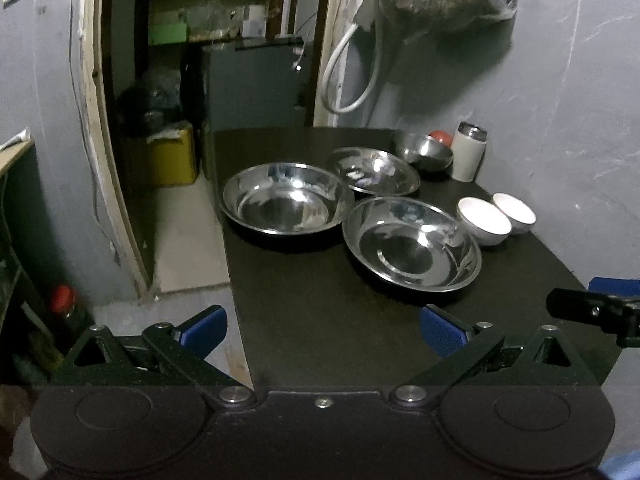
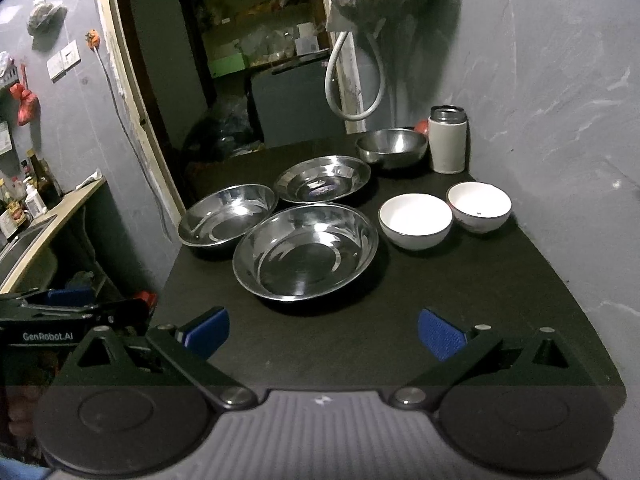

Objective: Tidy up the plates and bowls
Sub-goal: 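Move both grippers forward to the rim of the large steel plate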

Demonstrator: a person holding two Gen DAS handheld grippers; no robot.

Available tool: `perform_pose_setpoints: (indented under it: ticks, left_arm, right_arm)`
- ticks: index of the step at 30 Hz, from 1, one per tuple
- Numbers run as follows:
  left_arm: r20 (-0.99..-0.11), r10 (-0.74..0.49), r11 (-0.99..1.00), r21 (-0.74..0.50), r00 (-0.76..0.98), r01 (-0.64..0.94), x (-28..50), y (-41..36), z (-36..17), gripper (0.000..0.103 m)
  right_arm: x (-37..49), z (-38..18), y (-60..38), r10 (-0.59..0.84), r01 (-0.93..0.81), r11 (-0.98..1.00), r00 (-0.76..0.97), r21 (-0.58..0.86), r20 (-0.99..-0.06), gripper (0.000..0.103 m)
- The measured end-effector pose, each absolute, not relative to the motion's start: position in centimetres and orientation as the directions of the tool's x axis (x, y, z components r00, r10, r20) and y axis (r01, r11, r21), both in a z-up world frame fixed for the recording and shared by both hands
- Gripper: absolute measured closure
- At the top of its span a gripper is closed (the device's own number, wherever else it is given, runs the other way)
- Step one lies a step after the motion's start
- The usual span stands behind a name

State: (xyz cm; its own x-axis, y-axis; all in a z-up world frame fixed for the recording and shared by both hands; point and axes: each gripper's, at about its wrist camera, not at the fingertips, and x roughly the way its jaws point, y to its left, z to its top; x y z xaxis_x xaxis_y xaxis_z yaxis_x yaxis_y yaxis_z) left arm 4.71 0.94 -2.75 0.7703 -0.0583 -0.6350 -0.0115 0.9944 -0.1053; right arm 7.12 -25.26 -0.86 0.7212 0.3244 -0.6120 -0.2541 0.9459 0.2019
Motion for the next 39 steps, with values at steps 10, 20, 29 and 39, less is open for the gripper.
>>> perform_pose_setpoints:
  ticks: [10,20,29,39]
  left_arm:
    - [-0.734,0.025,0.976,-0.128,0.679,-0.174,8.0,1.5,-3.9,0.001]
    - [-0.778,0.111,0.928,-0.142,0.618,-0.345,10.4,4.6,-2.9,0.001]
    - [-0.735,0.082,0.942,-0.164,0.673,-0.293,16.6,8.2,-2.9,0.001]
    - [-0.727,0.007,0.959,-0.189,0.687,-0.211,23.5,12.3,-5.1,0.007]
  right_arm:
    - [12.8,-1.3,-25.6,0.407,-0.359,0.909,0.645,0.214,-0.647,0.000]
    - [16.8,-1.9,-23.6,0.506,-0.423,0.857,0.586,0.294,-0.633,0.000]
    - [19.8,-2.3,-19.7,0.477,-0.400,0.875,0.614,0.273,-0.629,0.000]
    - [24.1,-2.9,-16.0,0.399,-0.290,0.917,0.674,0.274,-0.621,0.002]
